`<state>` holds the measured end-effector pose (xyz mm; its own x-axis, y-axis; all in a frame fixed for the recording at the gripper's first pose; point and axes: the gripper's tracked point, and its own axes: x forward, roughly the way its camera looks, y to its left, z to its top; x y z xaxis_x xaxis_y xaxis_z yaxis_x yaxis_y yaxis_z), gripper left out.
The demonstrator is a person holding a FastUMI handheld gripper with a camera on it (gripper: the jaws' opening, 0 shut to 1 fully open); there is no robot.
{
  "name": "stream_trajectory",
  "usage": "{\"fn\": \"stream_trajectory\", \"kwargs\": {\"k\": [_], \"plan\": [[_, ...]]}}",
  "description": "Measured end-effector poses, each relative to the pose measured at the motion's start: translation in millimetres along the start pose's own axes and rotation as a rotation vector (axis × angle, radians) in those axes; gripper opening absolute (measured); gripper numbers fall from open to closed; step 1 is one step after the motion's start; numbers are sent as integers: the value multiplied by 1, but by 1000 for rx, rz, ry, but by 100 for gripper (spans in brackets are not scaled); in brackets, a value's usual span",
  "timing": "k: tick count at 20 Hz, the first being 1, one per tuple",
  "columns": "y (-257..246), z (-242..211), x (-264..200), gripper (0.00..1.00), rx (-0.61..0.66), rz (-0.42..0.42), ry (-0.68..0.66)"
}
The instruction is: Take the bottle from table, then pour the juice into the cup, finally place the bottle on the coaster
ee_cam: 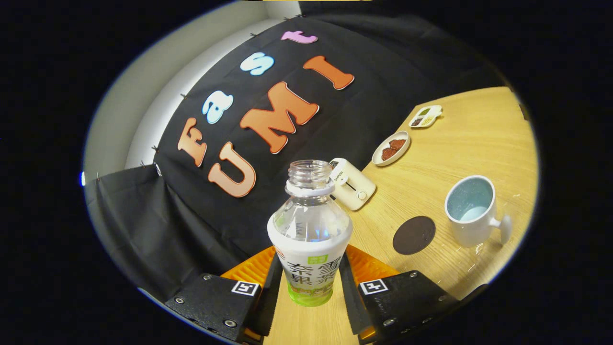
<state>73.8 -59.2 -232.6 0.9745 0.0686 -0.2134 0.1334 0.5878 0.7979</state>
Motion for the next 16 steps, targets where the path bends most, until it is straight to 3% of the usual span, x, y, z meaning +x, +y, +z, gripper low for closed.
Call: {"fn": "stream_trajectory", "kwargs": {"k": [3,16], "plan": [[0,11,2,62,131,33,-11],[-1,24,8,62,420,59,-47]]}}
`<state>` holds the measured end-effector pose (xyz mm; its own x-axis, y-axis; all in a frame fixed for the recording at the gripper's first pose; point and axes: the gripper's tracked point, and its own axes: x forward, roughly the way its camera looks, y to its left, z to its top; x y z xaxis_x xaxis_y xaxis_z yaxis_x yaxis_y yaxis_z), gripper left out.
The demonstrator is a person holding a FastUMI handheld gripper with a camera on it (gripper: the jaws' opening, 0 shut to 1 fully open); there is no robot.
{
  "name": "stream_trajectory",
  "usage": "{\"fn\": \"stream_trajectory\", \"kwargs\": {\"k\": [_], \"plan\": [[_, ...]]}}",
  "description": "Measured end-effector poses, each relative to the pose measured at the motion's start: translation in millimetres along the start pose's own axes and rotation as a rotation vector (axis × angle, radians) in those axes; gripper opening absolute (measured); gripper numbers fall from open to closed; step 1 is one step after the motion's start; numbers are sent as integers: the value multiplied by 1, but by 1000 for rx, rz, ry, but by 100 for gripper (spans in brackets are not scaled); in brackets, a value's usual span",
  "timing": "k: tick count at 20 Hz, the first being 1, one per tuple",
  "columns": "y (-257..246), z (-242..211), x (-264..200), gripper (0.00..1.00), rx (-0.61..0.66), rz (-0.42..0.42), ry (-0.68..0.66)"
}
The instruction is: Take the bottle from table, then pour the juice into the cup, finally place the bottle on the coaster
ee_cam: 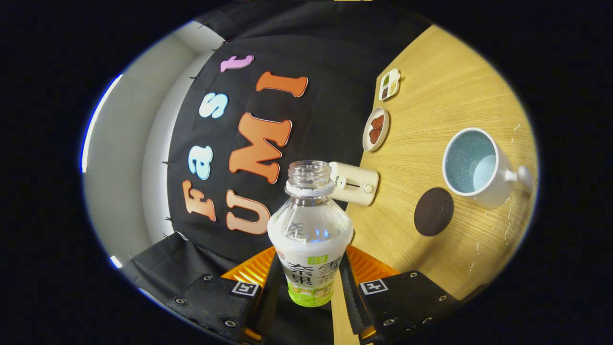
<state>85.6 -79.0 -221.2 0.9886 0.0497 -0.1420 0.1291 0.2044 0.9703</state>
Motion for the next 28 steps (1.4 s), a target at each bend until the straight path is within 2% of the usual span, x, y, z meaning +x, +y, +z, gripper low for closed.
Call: {"fn": "stream_trajectory", "kwargs": {"k": [9,28], "plan": [[4,5,4,62,196,16,-28],[2,14,2,62,422,41,-67]]}}
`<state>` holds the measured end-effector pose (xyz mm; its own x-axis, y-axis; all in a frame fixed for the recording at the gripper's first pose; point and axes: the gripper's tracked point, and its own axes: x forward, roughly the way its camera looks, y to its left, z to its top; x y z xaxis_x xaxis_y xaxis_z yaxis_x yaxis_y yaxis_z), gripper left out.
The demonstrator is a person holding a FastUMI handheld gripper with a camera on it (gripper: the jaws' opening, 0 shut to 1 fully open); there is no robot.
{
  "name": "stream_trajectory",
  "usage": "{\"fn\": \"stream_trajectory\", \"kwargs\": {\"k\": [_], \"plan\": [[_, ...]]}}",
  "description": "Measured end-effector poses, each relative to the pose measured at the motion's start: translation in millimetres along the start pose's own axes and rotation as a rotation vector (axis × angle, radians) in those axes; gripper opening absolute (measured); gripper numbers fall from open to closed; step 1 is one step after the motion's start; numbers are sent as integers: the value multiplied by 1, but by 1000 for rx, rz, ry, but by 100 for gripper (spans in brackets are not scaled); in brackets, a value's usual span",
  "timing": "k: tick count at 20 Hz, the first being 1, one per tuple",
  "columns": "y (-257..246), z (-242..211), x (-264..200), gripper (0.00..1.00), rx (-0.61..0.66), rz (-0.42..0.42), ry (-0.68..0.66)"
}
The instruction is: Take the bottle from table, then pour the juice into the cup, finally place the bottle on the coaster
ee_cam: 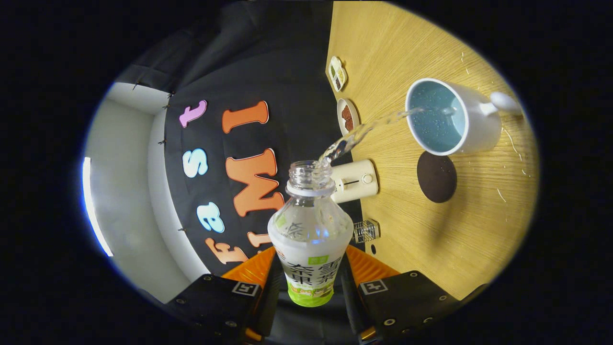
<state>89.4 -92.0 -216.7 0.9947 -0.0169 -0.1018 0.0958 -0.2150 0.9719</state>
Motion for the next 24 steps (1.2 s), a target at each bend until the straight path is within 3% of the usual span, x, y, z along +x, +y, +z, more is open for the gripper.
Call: {"fn": "stream_trajectory", "kwargs": {"k": [24], "plan": [[-10,5,2,62,27,-38,9]]}}
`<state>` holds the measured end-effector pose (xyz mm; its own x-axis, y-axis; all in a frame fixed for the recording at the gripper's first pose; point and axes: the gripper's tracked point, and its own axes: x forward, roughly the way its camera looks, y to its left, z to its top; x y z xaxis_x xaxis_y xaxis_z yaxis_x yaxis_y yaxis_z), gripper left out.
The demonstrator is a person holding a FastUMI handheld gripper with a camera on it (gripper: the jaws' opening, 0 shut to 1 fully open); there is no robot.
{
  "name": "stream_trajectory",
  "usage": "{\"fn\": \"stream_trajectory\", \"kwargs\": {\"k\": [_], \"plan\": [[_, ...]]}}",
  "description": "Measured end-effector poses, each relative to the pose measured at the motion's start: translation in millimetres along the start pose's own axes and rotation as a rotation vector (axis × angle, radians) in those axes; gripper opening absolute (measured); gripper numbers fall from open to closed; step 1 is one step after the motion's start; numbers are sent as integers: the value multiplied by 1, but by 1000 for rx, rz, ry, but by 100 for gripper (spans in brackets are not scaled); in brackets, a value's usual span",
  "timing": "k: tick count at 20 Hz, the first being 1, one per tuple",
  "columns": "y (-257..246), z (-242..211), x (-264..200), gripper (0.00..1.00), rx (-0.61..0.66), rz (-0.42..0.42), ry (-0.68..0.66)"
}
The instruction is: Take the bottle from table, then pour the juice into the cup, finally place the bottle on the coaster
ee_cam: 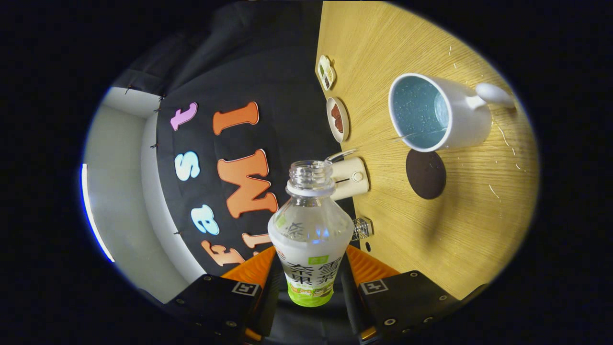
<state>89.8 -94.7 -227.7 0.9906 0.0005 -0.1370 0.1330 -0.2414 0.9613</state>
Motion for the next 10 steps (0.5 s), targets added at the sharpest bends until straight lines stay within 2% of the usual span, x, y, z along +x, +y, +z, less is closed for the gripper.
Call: {"fn": "stream_trajectory", "kwargs": {"k": [10], "plan": [[0,2,1,62,16,-6,5]]}}
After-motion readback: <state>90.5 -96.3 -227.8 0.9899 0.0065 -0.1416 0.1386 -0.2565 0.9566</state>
